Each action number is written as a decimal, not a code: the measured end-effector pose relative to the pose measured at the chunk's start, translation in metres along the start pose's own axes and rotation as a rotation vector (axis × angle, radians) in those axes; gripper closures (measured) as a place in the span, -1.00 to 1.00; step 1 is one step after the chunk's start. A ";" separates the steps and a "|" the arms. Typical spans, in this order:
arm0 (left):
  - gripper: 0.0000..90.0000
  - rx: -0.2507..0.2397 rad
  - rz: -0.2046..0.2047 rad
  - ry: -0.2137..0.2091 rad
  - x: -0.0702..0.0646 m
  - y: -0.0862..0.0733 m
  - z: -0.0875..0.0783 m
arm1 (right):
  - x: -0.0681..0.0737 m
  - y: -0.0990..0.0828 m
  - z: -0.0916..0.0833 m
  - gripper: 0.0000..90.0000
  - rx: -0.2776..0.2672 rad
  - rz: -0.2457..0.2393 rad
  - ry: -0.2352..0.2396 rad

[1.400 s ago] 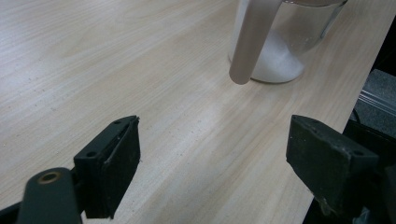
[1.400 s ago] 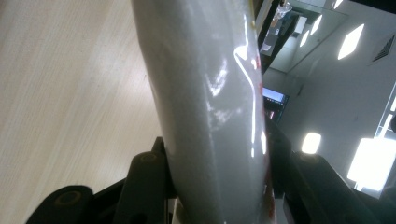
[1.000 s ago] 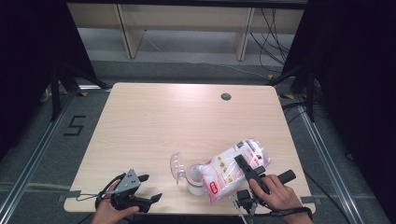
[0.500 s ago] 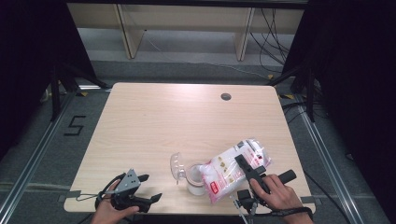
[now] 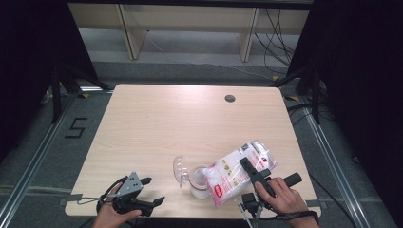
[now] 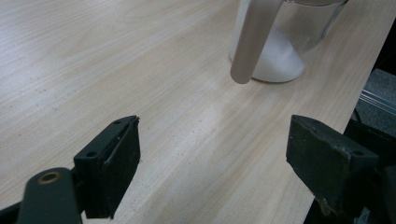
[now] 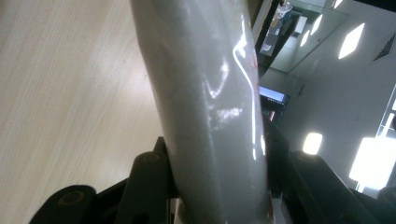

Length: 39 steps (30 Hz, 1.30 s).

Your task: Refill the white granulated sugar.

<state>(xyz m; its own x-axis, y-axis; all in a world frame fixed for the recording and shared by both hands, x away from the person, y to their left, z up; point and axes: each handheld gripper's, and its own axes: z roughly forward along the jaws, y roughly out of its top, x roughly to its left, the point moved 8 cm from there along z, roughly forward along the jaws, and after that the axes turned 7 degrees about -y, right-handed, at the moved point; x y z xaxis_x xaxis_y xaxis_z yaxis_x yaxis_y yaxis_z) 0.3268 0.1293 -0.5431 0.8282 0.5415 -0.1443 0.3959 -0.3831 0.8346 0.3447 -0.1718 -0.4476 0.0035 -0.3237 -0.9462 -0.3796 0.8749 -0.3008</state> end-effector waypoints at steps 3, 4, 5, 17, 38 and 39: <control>-0.61 -0.005 -0.005 0.000 0.000 0.000 0.000 | 0.002 -0.001 -0.001 0.43 0.008 0.014 0.006; -0.61 0.000 -0.002 0.000 0.000 0.000 0.000 | 0.003 -0.002 -0.002 0.43 0.022 0.033 0.009; -0.61 -0.002 -0.002 0.000 0.000 0.000 0.000 | 0.003 -0.002 -0.001 0.43 0.019 0.028 0.012; -0.61 0.001 0.015 -0.001 0.001 0.001 0.000 | 0.004 -0.002 -0.001 0.44 0.018 0.032 0.014; -0.61 0.003 0.013 -0.001 0.001 0.001 0.000 | 0.000 0.000 0.000 0.44 0.003 0.002 0.004; -0.61 -0.005 0.010 -0.001 0.001 0.001 0.000 | 0.000 0.000 0.000 0.44 0.000 -0.001 0.001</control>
<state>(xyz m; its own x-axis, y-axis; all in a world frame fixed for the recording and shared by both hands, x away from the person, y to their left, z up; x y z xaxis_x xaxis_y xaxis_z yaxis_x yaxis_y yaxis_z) 0.3278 0.1289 -0.5424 0.8323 0.5371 -0.1368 0.3860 -0.3847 0.8385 0.3446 -0.1718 -0.4473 0.0032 -0.3253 -0.9456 -0.3796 0.8745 -0.3021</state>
